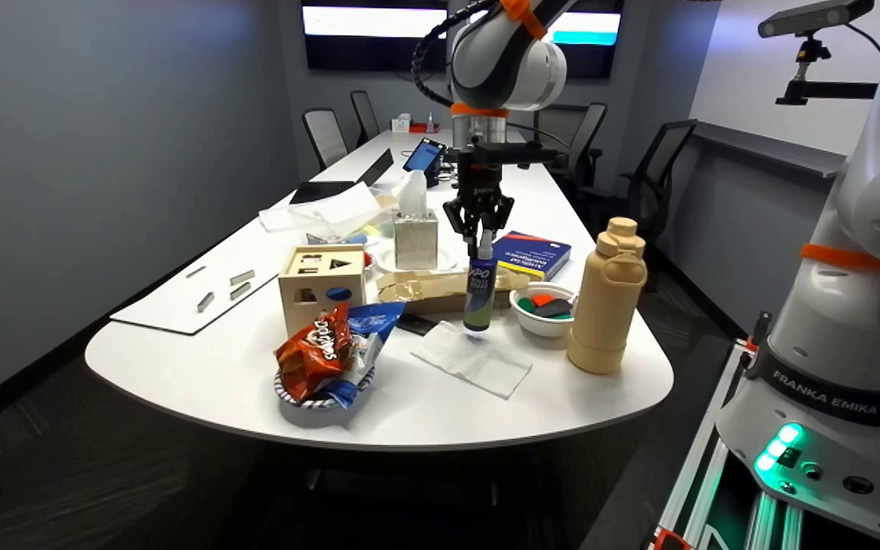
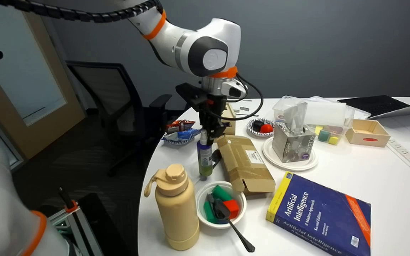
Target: Put the spray bottle on the left side of the tissue
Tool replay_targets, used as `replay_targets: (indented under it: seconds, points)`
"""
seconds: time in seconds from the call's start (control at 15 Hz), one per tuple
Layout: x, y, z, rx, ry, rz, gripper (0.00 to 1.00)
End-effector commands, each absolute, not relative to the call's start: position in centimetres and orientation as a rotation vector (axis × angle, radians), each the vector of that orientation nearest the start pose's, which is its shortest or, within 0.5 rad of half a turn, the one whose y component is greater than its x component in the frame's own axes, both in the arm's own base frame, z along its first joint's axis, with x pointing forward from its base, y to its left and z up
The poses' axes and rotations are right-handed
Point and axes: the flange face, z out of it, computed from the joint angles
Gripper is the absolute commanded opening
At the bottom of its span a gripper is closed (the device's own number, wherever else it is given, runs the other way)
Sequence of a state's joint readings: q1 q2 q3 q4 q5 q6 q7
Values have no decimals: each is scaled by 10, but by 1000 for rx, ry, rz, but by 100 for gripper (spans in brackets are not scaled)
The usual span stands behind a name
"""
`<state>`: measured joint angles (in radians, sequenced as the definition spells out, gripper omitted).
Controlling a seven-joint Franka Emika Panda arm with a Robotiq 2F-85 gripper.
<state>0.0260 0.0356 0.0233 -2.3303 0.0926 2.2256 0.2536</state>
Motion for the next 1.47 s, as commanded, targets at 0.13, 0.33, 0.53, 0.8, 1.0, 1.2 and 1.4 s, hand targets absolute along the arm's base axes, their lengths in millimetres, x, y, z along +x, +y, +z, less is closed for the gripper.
replay_targets:
  seconds: [0.13, 0.33, 0.53, 0.8, 1.0, 1.2, 1.4]
  points:
    - [479, 51, 355, -3084, 285, 186, 7]
    - [470, 70, 356, -3088, 226, 221, 7]
    - [459, 89, 351, -3096, 162, 237, 7]
    - [448, 114, 337, -3084, 77, 249, 7]
    - [439, 132, 324, -3075, 3, 289, 7]
    - [433, 153, 315, -3079, -92, 293, 7]
    - [429, 178, 308, -3083, -197, 293, 7]
